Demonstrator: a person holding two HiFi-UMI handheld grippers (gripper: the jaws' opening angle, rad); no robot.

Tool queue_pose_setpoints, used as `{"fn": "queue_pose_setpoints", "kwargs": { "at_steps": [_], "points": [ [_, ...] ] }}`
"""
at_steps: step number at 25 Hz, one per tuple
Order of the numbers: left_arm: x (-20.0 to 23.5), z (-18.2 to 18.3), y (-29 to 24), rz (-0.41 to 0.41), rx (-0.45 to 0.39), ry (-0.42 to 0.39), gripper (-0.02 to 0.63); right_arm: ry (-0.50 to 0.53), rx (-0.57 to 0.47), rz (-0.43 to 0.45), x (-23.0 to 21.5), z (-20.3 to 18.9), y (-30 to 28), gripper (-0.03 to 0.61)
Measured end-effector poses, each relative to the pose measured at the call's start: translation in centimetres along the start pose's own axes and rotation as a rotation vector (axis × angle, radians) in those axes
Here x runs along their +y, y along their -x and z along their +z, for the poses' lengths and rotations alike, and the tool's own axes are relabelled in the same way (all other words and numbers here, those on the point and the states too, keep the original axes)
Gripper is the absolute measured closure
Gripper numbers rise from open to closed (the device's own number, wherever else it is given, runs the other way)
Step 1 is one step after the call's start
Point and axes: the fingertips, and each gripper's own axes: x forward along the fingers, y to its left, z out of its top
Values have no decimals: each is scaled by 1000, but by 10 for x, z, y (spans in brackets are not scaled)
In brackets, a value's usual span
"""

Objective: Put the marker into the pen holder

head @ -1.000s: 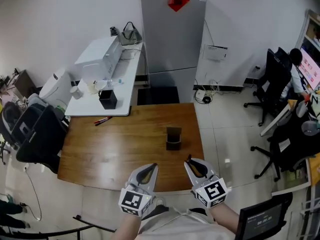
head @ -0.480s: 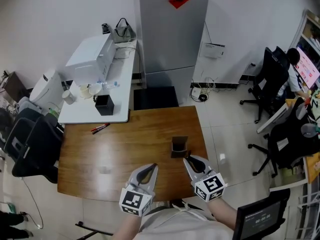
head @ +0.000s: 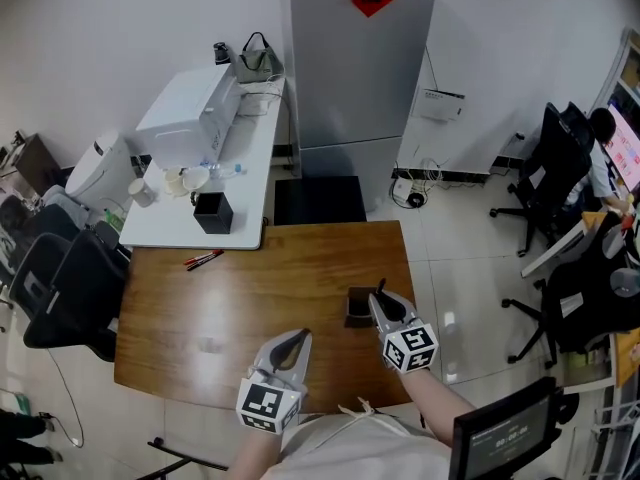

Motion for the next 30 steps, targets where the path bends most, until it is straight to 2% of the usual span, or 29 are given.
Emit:
{"fn": "queue_pose_setpoints", "kwargs": {
  "at_steps": [4,7,10,12,13,21,23,27,30],
  "points": [
    [6,-7,-4,10,21,11,597,16,58,-22,-6,-20,-15,540],
    [11,-10,-4,28,24,20,597,5,66,-6,-5,-26,-18,540],
    [15,-10,-6,33,23,26,597,-37,42,51,1,-24,-19,533],
    [15,-9,-8,27,26,24,597,-66,18,75,4,-21,-18,487],
    [14,-9,-9,22,26,23,597,-71,12,77,4,-21,-17,469],
    [8,-9,-18,4,23,19,597,-18,-6,58,-1,-10,0,459],
    [6,-9,-19,-1,22,15,597,10,-16,67,3,-2,6,469],
    [4,-5,-21,-19,4,12,597,132,-40,101,23,26,18,566],
    [-3,3,-21,-38,-16,0,597,204,-65,115,42,51,41,580]
  ]
}}
